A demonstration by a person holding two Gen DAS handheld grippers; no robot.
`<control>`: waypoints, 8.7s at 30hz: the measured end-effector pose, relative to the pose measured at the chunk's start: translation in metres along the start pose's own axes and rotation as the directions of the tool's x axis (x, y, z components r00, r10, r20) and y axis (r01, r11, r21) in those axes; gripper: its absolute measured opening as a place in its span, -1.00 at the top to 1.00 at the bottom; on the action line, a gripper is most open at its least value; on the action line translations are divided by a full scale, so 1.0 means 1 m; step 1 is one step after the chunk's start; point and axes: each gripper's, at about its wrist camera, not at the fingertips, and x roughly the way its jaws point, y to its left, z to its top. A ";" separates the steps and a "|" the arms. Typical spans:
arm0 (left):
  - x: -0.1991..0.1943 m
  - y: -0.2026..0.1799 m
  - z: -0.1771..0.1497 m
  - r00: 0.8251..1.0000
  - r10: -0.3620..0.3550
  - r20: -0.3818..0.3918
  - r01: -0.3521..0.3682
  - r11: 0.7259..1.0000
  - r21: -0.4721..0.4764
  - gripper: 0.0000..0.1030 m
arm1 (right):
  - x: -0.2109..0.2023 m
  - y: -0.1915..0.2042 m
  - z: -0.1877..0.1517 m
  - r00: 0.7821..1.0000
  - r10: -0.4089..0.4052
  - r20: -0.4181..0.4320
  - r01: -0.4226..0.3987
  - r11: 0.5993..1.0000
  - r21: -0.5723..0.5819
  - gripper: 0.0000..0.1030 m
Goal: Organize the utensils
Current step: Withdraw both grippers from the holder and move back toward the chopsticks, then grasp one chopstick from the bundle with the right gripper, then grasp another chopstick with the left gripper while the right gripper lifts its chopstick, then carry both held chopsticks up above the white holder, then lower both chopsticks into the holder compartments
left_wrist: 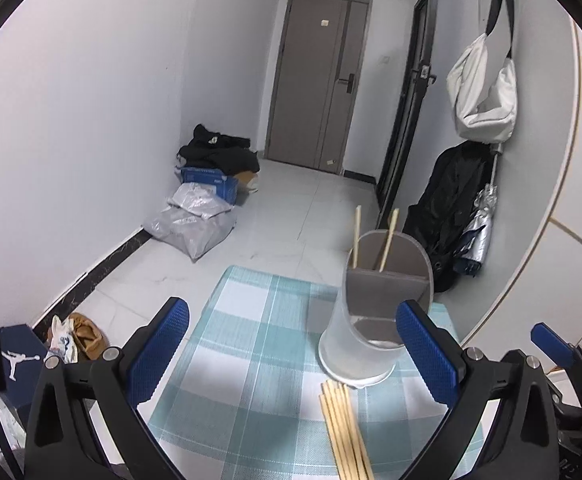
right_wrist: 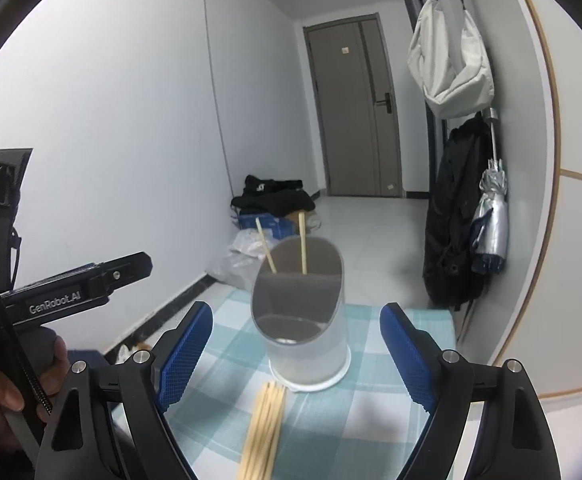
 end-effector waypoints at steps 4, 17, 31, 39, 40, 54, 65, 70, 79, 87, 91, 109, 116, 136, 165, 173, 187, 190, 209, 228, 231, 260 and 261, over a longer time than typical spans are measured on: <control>0.014 0.003 -0.008 0.999 -0.001 -0.048 0.001 1.000 0.001 -0.97 | 0.010 0.000 -0.011 0.999 0.001 -0.042 -0.002 1.000 -0.017 -0.67; 0.045 0.027 -0.025 0.983 0.021 -0.181 -0.026 0.999 -0.029 -0.97 | 0.062 -0.005 -0.046 0.969 -0.015 -0.248 0.016 1.000 0.005 -0.67; 0.064 0.046 -0.031 0.961 0.007 -0.276 -0.025 0.998 -0.061 -0.97 | 0.124 0.001 -0.088 0.863 -0.044 -0.502 0.031 0.999 -0.035 -0.31; 0.070 0.049 -0.032 0.951 0.020 -0.309 -0.039 0.998 -0.054 -0.97 | 0.148 0.009 -0.101 0.834 -0.073 -0.547 0.034 0.996 -0.082 0.17; 0.071 0.050 -0.033 0.950 0.022 -0.313 -0.041 0.998 -0.054 -0.97 | 0.151 0.009 -0.103 0.827 -0.067 -0.559 0.029 0.997 -0.077 0.20; 0.077 0.057 -0.033 0.941 0.038 -0.336 -0.064 0.996 -0.066 -0.97 | 0.150 0.021 -0.100 0.846 0.014 -0.533 -0.046 0.998 -0.046 0.25; 0.079 0.060 -0.035 0.937 0.046 -0.347 -0.073 0.995 -0.064 -0.97 | 0.158 0.025 -0.107 0.823 0.043 -0.567 -0.068 0.997 -0.022 0.82; 0.081 0.057 -0.036 0.933 0.047 -0.356 -0.072 0.996 -0.059 -0.97 | 0.155 0.016 -0.103 0.826 0.094 -0.556 -0.078 0.996 0.052 0.90; 0.085 0.051 -0.040 0.924 0.059 -0.377 -0.081 0.996 -0.042 -0.97 | 0.147 0.007 -0.100 0.826 0.068 -0.559 -0.045 0.997 0.056 0.90; 0.089 0.038 -0.039 0.914 0.034 -0.404 -0.048 0.999 -0.023 -0.97 | 0.138 -0.005 -0.106 0.766 -0.004 -0.643 -0.027 0.999 -0.039 0.90; 0.092 0.039 -0.044 0.902 0.032 -0.430 -0.040 0.999 -0.011 -0.97 | 0.142 -0.002 -0.106 0.759 -0.029 -0.650 -0.051 0.993 -0.104 0.85; 0.118 0.015 -0.070 0.810 0.018 -0.586 0.009 0.999 0.044 -0.97 | 0.160 -0.031 -0.088 0.809 0.122 -0.574 -0.092 0.992 0.082 0.94; 0.127 0.006 -0.079 0.787 0.073 -0.613 -0.002 0.993 0.115 -0.97 | 0.143 -0.071 -0.068 0.840 0.270 -0.470 -0.129 0.942 0.311 0.94; 0.130 0.002 -0.081 0.799 0.126 -0.588 -0.032 0.985 0.167 -0.63 | 0.110 -0.093 -0.043 0.887 0.317 -0.336 -0.169 0.899 0.403 0.94; 0.056 0.002 -0.003 0.985 -0.096 -0.145 0.091 0.995 -0.038 0.93 | 0.060 -0.060 -0.027 0.967 0.136 -0.216 -0.090 0.974 0.210 0.94; 0.031 -0.007 0.003 0.989 -0.132 -0.072 0.133 0.991 0.007 0.93 | 0.041 -0.042 -0.021 0.981 0.092 -0.169 -0.068 0.987 0.145 0.94; 0.008 -0.018 0.003 0.985 -0.138 -0.100 0.145 0.987 0.064 0.93 | 0.020 -0.019 -0.016 0.992 0.050 -0.118 -0.044 0.997 0.057 0.95; 0.004 -0.020 0.005 0.985 -0.143 -0.095 0.149 0.986 0.069 0.93 | 0.016 -0.020 -0.016 0.992 0.050 -0.115 -0.042 0.997 0.070 0.95; -0.021 -0.046 0.039 0.976 -0.211 -0.056 0.217 0.969 0.121 0.94 | 0.002 -0.021 0.011 0.995 0.091 -0.038 -0.087 0.991 0.101 0.95; -0.007 -0.069 0.116 0.954 -0.299 -0.013 0.298 0.947 0.119 0.94 | 0.017 -0.041 0.103 0.994 0.109 0.025 -0.110 0.990 0.091 0.95; 0.000 -0.070 0.132 0.948 -0.319 -0.004 0.317 0.941 0.114 0.94 | 0.025 -0.046 0.120 0.993 0.115 0.035 -0.118 0.988 0.100 0.95; 0.102 -0.039 0.154 0.947 -0.304 -0.104 0.310 0.949 0.051 0.94 | 0.143 -0.047 0.158 0.998 0.070 0.009 -0.070 0.996 -0.047 0.94; 0.103 -0.039 0.153 0.947 -0.303 -0.109 0.310 0.949 0.051 0.94 | 0.146 -0.047 0.154 0.997 0.073 -0.002 -0.073 0.996 -0.048 0.94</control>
